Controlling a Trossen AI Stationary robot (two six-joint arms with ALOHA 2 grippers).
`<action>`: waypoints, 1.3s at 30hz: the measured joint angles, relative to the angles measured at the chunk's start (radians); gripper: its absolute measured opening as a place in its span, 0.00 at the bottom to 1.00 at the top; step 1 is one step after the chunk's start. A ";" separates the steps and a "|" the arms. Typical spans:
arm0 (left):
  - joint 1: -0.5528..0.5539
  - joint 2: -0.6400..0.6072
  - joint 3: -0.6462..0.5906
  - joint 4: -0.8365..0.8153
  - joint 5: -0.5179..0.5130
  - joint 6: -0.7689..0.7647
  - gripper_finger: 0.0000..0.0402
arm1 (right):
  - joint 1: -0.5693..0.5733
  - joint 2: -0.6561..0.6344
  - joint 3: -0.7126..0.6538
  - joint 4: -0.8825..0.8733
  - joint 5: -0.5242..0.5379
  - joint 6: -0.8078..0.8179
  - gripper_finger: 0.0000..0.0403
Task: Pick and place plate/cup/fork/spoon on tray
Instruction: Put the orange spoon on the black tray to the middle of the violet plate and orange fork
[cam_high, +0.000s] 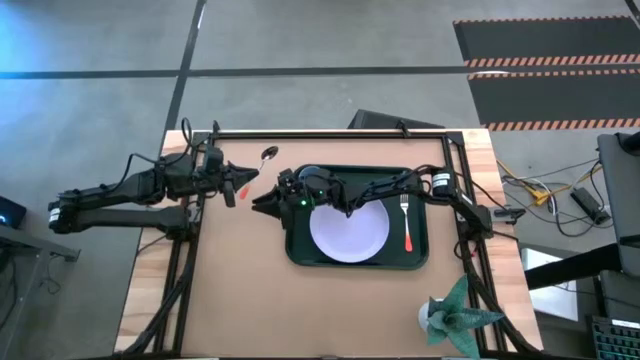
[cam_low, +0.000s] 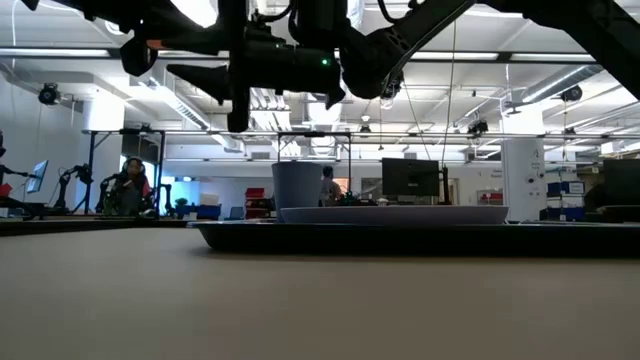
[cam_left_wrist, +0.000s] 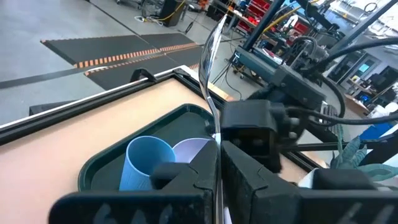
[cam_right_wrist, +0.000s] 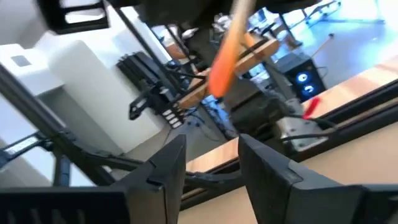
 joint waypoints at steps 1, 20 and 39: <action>0.000 0.000 0.000 0.000 0.000 0.000 0.00 | -0.002 0.000 0.000 0.000 0.001 -0.009 0.34; -0.001 0.062 0.000 0.046 0.038 0.000 0.00 | -0.047 -0.005 0.031 0.012 0.025 -0.063 0.35; 0.000 0.119 -0.001 0.095 0.085 0.000 0.00 | -0.053 -0.006 0.031 0.014 0.018 -0.072 0.20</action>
